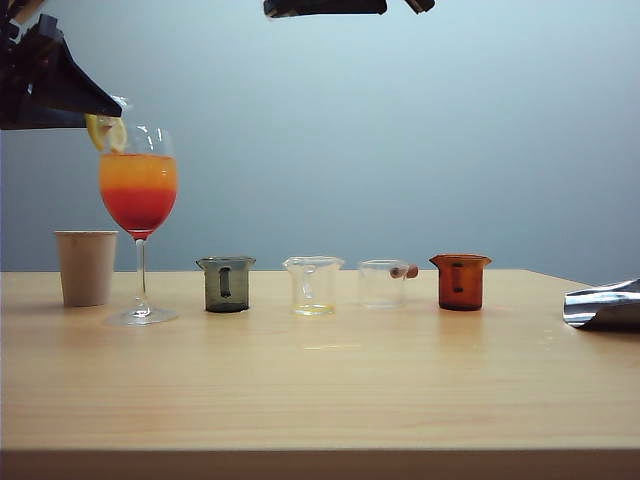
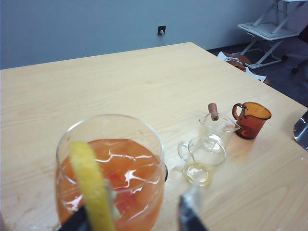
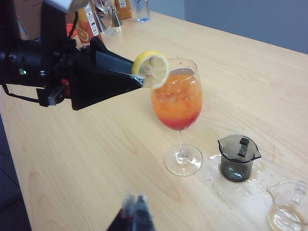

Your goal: Pick up the lemon slice from the paper cup on the left and carefully insert it into the rim of the goblet.

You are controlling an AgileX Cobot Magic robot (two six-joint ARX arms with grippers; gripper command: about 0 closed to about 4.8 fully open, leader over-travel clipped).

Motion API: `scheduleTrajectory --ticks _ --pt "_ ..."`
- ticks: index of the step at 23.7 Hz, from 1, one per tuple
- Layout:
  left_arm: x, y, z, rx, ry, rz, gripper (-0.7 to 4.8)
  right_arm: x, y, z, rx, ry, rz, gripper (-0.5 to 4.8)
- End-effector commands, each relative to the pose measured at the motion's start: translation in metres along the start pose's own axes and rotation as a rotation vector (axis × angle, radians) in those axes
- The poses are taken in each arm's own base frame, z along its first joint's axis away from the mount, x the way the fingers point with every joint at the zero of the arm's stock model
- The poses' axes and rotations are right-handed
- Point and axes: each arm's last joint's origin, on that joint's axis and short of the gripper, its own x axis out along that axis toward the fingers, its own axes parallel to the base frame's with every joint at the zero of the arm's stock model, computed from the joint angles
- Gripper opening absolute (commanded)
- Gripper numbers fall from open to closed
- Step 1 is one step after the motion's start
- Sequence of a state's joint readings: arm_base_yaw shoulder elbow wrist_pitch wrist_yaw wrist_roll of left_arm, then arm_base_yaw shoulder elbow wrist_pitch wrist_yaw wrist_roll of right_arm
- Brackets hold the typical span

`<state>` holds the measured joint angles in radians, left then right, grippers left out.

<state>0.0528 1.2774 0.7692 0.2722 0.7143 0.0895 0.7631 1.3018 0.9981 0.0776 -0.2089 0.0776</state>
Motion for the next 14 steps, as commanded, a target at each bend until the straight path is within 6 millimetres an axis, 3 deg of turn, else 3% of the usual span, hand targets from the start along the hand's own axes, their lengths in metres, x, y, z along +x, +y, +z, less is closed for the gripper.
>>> scheduleTrajectory --ticks 1,10,11,14 --pt "-0.0028 -0.0020 0.0066 0.024 -0.027 -0.002 2.17 -0.0013 0.0010 0.0038 -0.005 -0.024 0.003 -0.06" --pt "-0.0030 -0.0025 0.0026 -0.007 0.008 -0.002 2.19 -0.0013 0.0010 0.0039 -0.005 -0.024 0.003 -0.06" --pt "-0.0032 -0.0027 0.0014 -0.016 0.019 -0.005 2.32 -0.0013 0.0010 0.0039 -0.005 -0.024 0.003 -0.06" --pt "-0.0035 -0.0030 -0.0007 -0.033 0.038 -0.003 3.76 -0.0013 0.0010 0.0039 -0.005 -0.024 0.003 -0.06"
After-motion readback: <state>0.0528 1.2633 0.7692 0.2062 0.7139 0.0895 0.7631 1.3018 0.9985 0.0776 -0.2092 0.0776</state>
